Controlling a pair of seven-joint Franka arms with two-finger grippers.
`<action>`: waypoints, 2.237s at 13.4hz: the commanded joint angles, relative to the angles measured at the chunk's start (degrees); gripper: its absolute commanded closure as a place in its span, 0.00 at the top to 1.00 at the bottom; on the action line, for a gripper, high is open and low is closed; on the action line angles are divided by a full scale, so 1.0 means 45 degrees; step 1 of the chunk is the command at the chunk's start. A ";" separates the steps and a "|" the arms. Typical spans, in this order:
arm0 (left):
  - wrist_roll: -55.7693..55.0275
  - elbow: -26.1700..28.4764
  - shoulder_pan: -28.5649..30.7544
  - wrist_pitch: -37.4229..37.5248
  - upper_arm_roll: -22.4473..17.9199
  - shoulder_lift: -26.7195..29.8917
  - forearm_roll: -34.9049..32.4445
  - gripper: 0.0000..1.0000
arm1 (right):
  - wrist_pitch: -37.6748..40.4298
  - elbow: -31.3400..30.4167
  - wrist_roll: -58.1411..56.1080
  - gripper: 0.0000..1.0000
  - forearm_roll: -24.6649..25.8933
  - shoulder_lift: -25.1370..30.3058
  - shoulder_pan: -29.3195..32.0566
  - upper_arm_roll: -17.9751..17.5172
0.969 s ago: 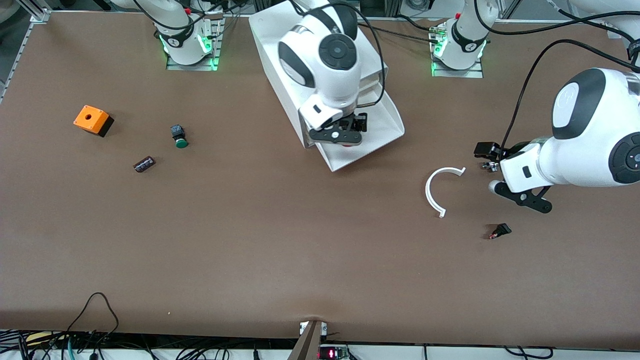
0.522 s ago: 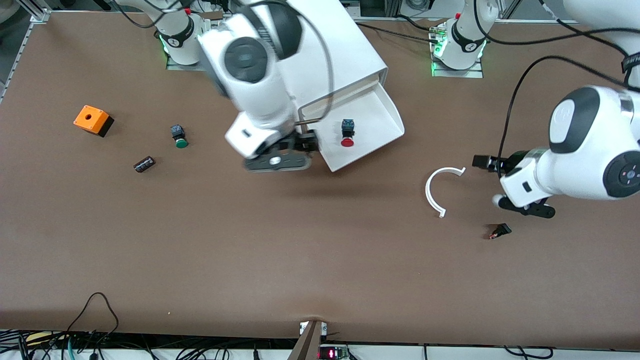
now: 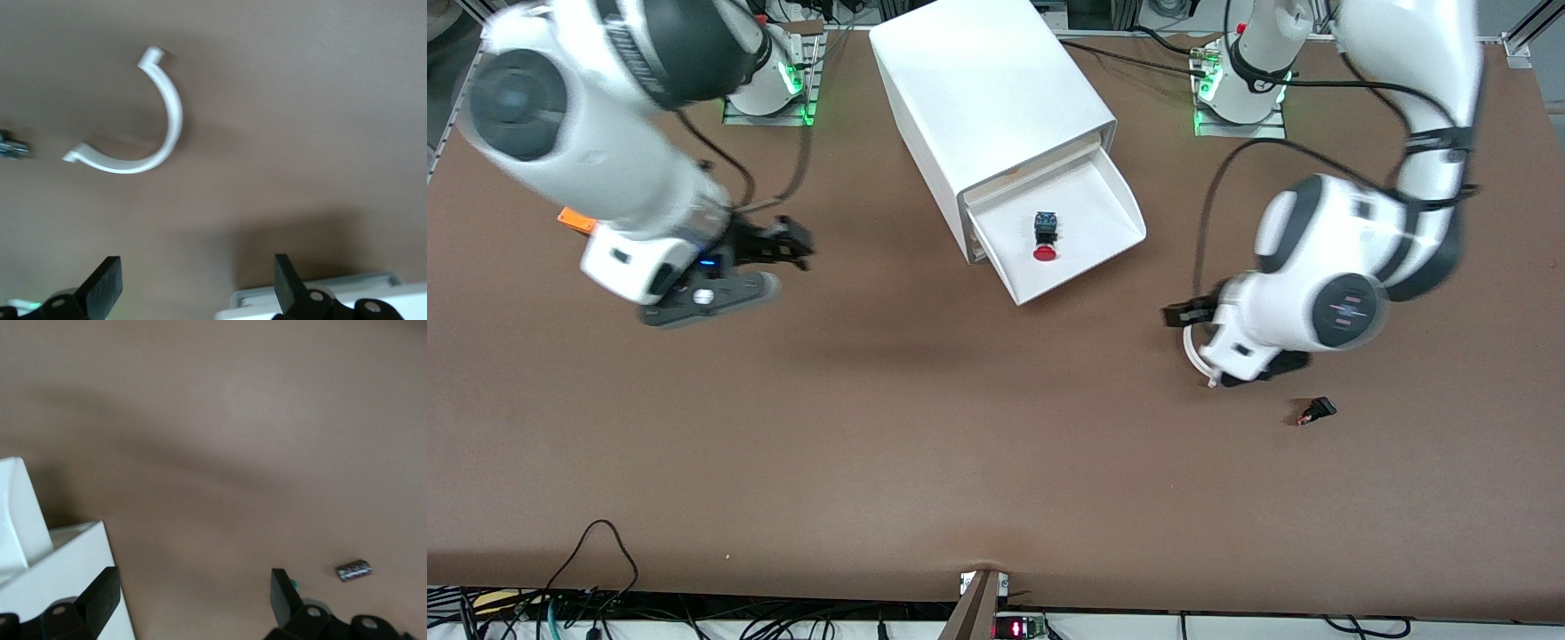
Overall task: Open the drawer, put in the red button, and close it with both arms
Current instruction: 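Push the drawer shut with the left gripper while the right gripper retracts, then press the drawer fully closed with the left gripper, then withdraw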
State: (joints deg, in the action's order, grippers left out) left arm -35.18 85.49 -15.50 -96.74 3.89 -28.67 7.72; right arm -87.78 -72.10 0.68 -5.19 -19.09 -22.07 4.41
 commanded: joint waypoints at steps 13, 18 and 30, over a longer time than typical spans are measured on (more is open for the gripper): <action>-0.3568 0.4985 -0.1497 -0.4830 0.1635 0.1390 0.1251 1.00 | -0.3188 -0.7456 -0.4721 1.00 0.0294 0.4928 0.2951 -0.0258; -0.3588 0.5864 -0.1478 -0.4539 0.2455 0.1977 0.1974 1.00 | -0.3110 -0.6988 -0.4798 1.00 0.0587 0.4751 0.2970 -0.0239; -0.4408 0.6119 -0.1634 -0.4401 0.4078 0.1841 0.2737 1.00 | -0.3032 -0.6362 -0.4721 1.00 0.1173 0.4536 0.3087 -0.0199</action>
State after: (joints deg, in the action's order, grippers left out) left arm -54.80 111.35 -22.61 -117.03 21.14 -22.01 17.97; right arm -101.91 -102.33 -20.56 -0.65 2.00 -8.93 4.05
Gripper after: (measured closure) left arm 0.000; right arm 0.000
